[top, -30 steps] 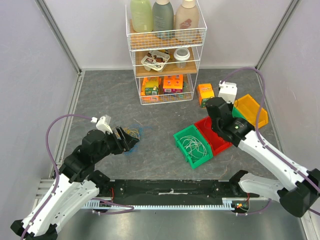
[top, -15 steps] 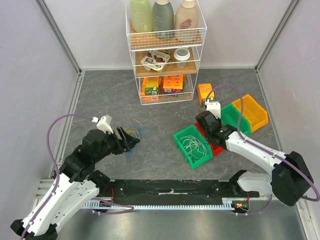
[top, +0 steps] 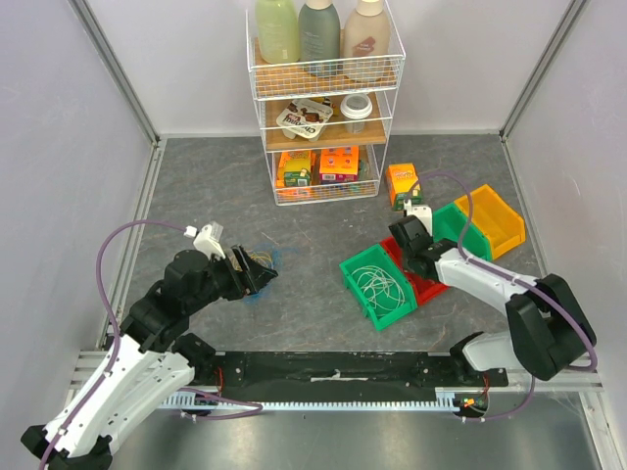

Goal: Untangle the cables

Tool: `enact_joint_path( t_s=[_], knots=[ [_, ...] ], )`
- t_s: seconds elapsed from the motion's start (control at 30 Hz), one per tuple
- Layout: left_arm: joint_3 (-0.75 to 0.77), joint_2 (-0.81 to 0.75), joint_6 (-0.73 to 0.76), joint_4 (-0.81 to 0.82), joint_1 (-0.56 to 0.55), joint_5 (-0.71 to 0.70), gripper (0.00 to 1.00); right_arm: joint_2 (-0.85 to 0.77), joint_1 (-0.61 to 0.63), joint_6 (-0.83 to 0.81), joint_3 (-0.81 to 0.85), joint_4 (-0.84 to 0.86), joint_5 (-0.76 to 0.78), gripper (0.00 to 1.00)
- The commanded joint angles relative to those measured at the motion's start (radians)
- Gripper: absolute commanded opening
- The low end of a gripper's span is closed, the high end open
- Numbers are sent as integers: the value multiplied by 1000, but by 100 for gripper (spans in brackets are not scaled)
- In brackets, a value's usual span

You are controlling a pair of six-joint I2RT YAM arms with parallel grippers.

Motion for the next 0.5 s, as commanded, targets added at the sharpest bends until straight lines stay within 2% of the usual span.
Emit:
enact_joint_path(
  t_s=[0.0,0.2,0.47],
  knots=[
    [20,-6,-21,37,-2,9,78,9,-8,-43,66,-15,15,22],
    [25,50,-11,42,0,-8,79,-109,-7,-93,114,-73,-8,40],
    [39,98,-14,34,0,-79,81,-256,-5,-64,149,-151,-149,59]
  ],
)
